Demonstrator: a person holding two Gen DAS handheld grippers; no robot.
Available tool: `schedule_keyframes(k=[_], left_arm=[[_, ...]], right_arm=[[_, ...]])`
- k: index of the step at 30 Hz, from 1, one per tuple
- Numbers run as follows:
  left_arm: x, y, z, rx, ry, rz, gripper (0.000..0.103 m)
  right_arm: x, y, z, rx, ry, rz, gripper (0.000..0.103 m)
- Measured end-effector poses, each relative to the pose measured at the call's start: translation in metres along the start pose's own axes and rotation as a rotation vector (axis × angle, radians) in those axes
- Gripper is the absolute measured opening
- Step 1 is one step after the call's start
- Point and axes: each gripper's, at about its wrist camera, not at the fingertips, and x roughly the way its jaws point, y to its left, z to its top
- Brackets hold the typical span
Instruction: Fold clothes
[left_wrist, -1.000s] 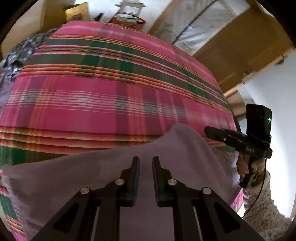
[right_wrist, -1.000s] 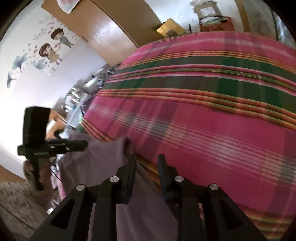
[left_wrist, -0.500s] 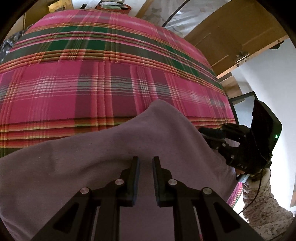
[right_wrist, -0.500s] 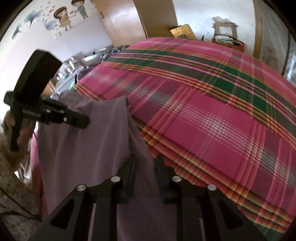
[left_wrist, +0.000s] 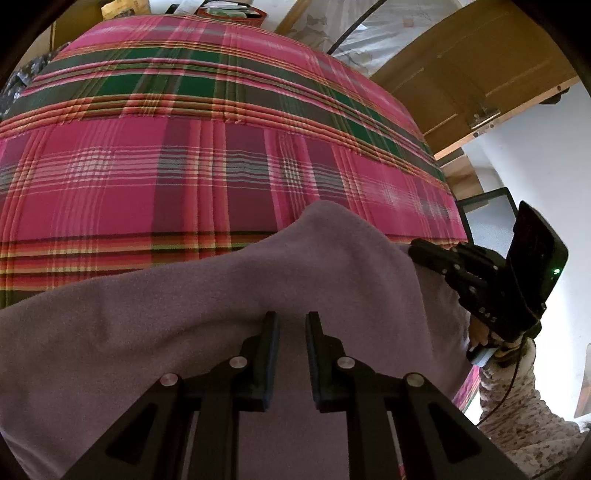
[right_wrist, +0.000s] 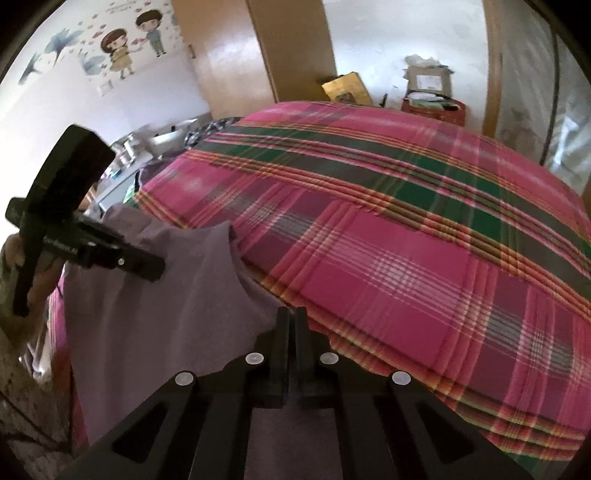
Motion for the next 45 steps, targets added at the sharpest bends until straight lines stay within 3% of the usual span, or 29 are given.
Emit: schedule_keyframes(k=[6,10,19,24,27,31,35,42,45], left_arm=[[-0.001,0.004,-0.001,-0.012,-0.005,-0.016,0.015],[-0.002,0.006,-0.001,-0.022,-0.005,-0.027,0.015],[-0.003,0.006,-0.002,-0.015,-0.010,-0.021,0.015],[-0.005,0.004,-0.005,-0.007,-0.017,-0.009,0.015],[-0.009,0.004,-0.008,-0.006,-0.023,-0.004,0.015],[-0.013,0.009,-0.013,-0.014,-0.023,-0.006,0.015],[-0.015,0.014,-0.019,-0.023,-0.014,0.005,0.015],[-0.028,0.025,-0.030,-0.058,-0.040,0.015,0.015],[-0.032,0.028,-0.037,-0.074,-0.049,0.014,0.015]], right_arm=[[0.005,-0.003,-0.002,0.024,0.004,-0.018,0.002],[0.012,-0.002,-0.006,0.002,0.030,-0.114,0.002],[-0.001,-0.009,-0.005,0.080,-0.016,-0.122,0.006],[-0.017,0.010,-0.007,0.033,-0.052,-0.080,0.007],[-0.018,0.025,-0.011,-0.009,-0.047,-0.050,0.014],[-0.006,0.034,-0.025,-0.050,0.021,-0.119,0.015],[-0.018,0.022,-0.033,0.014,-0.012,-0.126,0.015],[-0.067,0.006,-0.049,0.138,-0.103,-0.223,0.026],[-0.077,0.001,-0.066,0.193,-0.111,-0.261,0.026]])
